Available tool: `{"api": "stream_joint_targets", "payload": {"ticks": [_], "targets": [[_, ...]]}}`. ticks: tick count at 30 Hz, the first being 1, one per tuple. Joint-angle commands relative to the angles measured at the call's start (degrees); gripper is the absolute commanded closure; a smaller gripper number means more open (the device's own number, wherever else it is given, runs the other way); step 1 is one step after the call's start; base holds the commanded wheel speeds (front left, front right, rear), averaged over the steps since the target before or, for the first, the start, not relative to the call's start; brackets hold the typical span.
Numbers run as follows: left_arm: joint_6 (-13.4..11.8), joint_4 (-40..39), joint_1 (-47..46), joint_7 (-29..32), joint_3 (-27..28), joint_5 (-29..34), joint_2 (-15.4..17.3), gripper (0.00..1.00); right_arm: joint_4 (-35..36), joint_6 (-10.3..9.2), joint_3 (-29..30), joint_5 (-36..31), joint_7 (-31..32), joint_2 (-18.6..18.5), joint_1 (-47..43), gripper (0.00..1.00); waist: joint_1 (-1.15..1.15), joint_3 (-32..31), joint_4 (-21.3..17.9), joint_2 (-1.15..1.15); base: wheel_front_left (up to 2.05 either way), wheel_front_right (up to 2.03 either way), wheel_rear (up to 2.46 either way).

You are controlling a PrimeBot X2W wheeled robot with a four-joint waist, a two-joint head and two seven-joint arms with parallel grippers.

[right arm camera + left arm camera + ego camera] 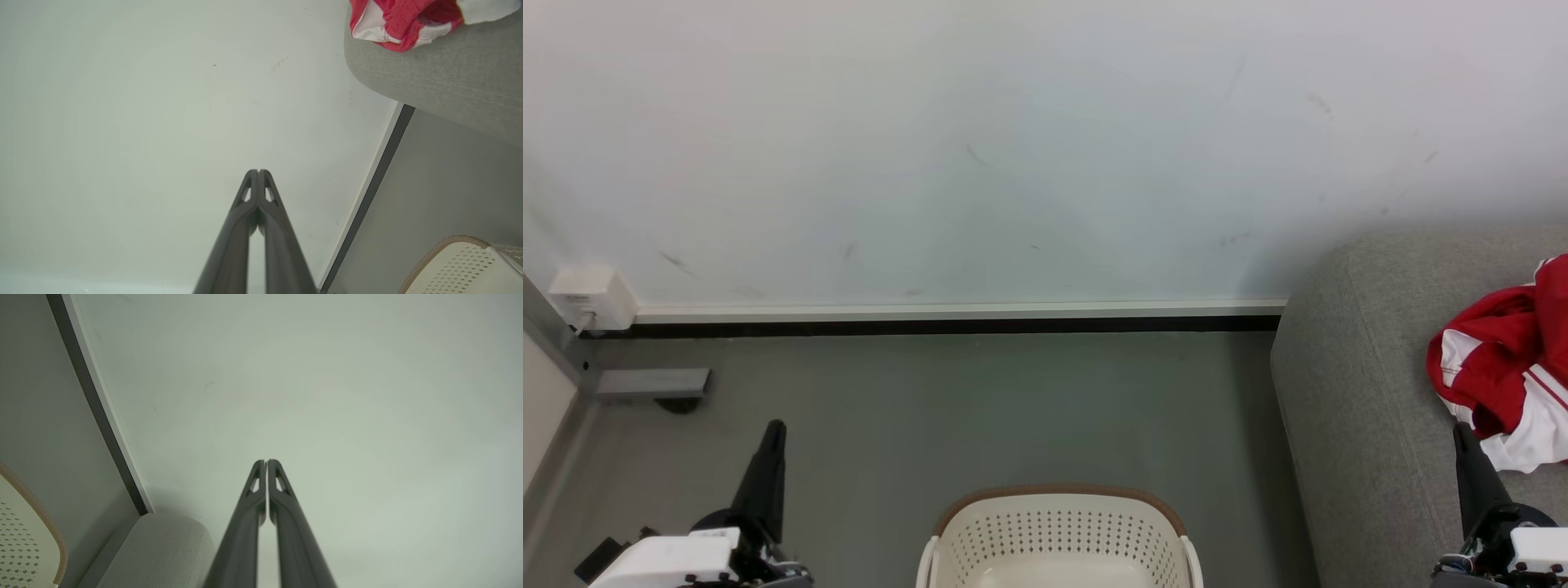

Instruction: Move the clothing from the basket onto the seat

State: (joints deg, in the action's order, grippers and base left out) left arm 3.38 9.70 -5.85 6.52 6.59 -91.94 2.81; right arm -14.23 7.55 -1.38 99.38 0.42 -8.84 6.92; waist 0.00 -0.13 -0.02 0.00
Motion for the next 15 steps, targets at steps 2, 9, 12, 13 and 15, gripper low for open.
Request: {"api": "stream_joint_targets", "payload": {"ticks": [2, 9, 12, 13, 15], "targets": [[-0.19, -0.14, -0.35, 0.17, 0.15, -0.79, 0.12, 1.0, 0.35, -0.12, -0.1, 0.3, -0.36, -0.39, 0.09, 1.0, 0.0, 0.0, 0.0, 0.0, 0.0, 0.0, 0.0], [-0.19, -0.15, -0.35, 0.17, 0.14, -0.79, 0.12, 1.0, 0.42, -0.12, -0.61, 0.7, -0.72, -0.84, 0.06, 1.0, 0.0, 0.0, 0.0, 0.0, 0.0, 0.0, 0.0], [-0.19, -0.14, -0.34, 0.16, 0.14, -0.79, 0.12, 1.0, 0.43, -0.12, -0.85, 0.92, -0.94, -1.0, 0.05, 1.0, 0.0, 0.0, 0.0, 0.0, 0.0, 0.0, 0.0], [-0.19, -0.15, -0.34, 0.16, 0.14, -0.79, 0.12, 1.0, 0.43, -0.12, -0.92, 0.98, -0.92, -1.08, 0.05, 1.0, 0.0, 0.0, 0.0, 0.0, 0.0, 0.0, 0.0], [-0.19, -0.15, -0.34, 0.16, 0.14, -0.79, 0.12, 1.0, 0.46, -0.12, -1.04, 1.05, -0.97, -1.2, 0.04, 1.0, 0.0, 0.0, 0.0, 0.0, 0.0, 0.0, 0.0]]}}
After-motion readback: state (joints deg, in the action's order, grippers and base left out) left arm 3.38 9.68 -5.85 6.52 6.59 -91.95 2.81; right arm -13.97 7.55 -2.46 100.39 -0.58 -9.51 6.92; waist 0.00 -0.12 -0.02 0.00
